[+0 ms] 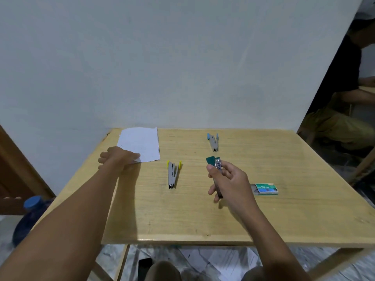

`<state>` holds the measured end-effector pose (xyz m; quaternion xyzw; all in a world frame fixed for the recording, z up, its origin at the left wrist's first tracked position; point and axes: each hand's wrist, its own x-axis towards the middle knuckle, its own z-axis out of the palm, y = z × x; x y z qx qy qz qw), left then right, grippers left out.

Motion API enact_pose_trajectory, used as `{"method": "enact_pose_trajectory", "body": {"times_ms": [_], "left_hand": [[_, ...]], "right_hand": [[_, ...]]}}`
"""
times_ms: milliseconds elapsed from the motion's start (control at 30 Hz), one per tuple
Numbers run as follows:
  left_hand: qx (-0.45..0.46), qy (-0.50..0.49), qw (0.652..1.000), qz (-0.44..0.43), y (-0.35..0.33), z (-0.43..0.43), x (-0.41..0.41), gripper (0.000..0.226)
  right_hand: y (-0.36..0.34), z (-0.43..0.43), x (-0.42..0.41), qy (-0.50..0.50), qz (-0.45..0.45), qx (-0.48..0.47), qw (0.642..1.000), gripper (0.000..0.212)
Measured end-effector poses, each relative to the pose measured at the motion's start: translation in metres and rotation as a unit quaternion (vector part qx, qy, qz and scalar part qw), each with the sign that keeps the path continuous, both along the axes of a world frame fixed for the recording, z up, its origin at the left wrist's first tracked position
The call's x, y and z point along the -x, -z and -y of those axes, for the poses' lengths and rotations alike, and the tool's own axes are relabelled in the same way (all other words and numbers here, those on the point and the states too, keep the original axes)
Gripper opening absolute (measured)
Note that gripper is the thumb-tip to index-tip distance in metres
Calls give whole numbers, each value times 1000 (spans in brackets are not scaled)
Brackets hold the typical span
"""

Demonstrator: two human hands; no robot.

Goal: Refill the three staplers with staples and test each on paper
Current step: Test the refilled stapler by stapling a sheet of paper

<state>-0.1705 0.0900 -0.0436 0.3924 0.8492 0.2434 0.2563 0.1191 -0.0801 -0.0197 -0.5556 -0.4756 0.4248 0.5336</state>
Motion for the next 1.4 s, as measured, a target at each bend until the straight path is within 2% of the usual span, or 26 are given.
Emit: {"method": "enact_pose_trajectory", "body": {"times_ms": [67, 200, 233, 267, 333, 400, 567, 633, 733, 833, 933, 1000, 1100, 1167, 1267, 1333, 1400], "left_hand": [[-17, 4, 998, 55, 5, -8, 16, 79], [-130, 13, 980, 152, 0, 12, 18, 31], [-159, 16, 970, 184, -6, 23, 13, 26], [-188, 20, 957, 221, -11, 34, 9, 26], [-243, 39, 921, 303, -22, 62, -1, 23], [-277, 77, 892, 348, -32, 93, -14, 20], [-262, 181, 832, 454, -38, 154, -53, 29], [-251, 207, 821, 470, -37, 164, -62, 31], [-245, 262, 820, 446, -40, 178, -72, 29], [-253, 267, 859, 356, -43, 182, -81, 22], [-272, 142, 930, 205, -40, 181, -93, 26], [-312, 84, 930, 172, -40, 188, -103, 29], [-309, 144, 899, 275, -48, 204, -126, 36], [-240, 190, 865, 397, -58, 212, -144, 44], [-154, 182, 809, 538, -68, 215, -159, 59], [-140, 161, 778, 591, -72, 216, -164, 67], [-158, 145, 762, 612, -75, 217, -167, 59]], "right_hand": [[0, 0, 2, -5, -3, 3, 1000, 37], [-1, 1, 3, -19, -20, 12, 1000, 17], [0, 1, 3, -22, -30, 19, 999, 10], [0, 1, 3, -26, -37, 25, 999, 8], [-1, 1, 3, -30, -21, 39, 999, 22], [-4, 0, 4, -22, 1, 44, 999, 26], [-19, -2, 4, -2, -28, 66, 997, 50], [-27, -1, 2, -11, -49, 70, 996, 49], [-34, 4, -4, -38, -149, 63, 986, 41], [-35, 12, -11, -9, -181, 25, 983, 23], [-36, 20, -14, 37, -173, -17, 984, 19], [-37, 27, -14, 68, -171, -40, 982, 16], [-38, 36, -11, 86, -171, -70, 979, 17], [-38, 42, -8, 85, -149, -82, 982, 17], [-35, 53, -4, 52, -124, -114, 984, 22], [-32, 59, -3, 9, -123, -121, 985, 25], [-30, 64, -4, -29, -100, -123, 987, 20]]}}
